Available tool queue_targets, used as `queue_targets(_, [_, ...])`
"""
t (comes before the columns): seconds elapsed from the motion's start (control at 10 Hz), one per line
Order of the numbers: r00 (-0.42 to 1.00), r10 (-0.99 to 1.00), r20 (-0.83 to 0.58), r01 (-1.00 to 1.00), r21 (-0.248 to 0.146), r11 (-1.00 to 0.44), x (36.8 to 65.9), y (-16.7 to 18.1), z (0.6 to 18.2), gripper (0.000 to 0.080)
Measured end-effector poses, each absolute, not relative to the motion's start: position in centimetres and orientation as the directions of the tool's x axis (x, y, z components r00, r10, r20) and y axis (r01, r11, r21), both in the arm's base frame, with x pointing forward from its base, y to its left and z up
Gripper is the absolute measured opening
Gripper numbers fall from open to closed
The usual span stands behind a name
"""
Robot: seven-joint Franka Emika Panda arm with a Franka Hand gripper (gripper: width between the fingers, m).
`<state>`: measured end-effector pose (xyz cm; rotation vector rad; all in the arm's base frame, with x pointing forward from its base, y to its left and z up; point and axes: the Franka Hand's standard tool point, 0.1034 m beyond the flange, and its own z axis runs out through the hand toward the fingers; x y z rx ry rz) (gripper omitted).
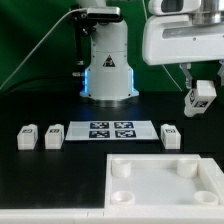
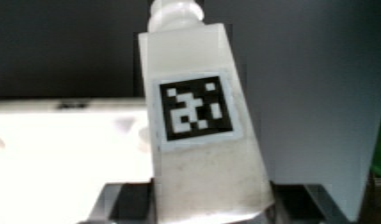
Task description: Assemble one leg
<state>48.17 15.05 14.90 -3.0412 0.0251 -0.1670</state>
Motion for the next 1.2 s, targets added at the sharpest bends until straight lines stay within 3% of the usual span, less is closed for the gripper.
queue_targets(0.1, [0.984, 0.000, 0.177, 0.018, -0.104, -0.994, 48.7, 14.8, 15.2, 0.0294])
queue_targets(0.3, [0.934, 0.012, 0.357, 0.057, -0.116, -0.992, 53.8, 11.4, 18.3, 0.0294])
queue_targets(0.4, [0.864, -0.014, 0.504, 0.049, -0.113, -0.992, 56.4, 9.5, 19.5, 0.0294])
queue_targets(0.5, [0.802, -0.031, 0.597, 0.033, -0.095, -0.995, 57.1, 8.4, 19.6, 0.0294])
queue_targets(0.6, [0.788, -0.026, 0.615, 0.039, -0.093, -0.995, 56.5, 8.8, 18.9, 0.0294])
queue_targets(1.2, [0.781, -0.015, 0.624, 0.048, -0.084, -0.995, 56.9, 8.6, 18.8, 0.0294])
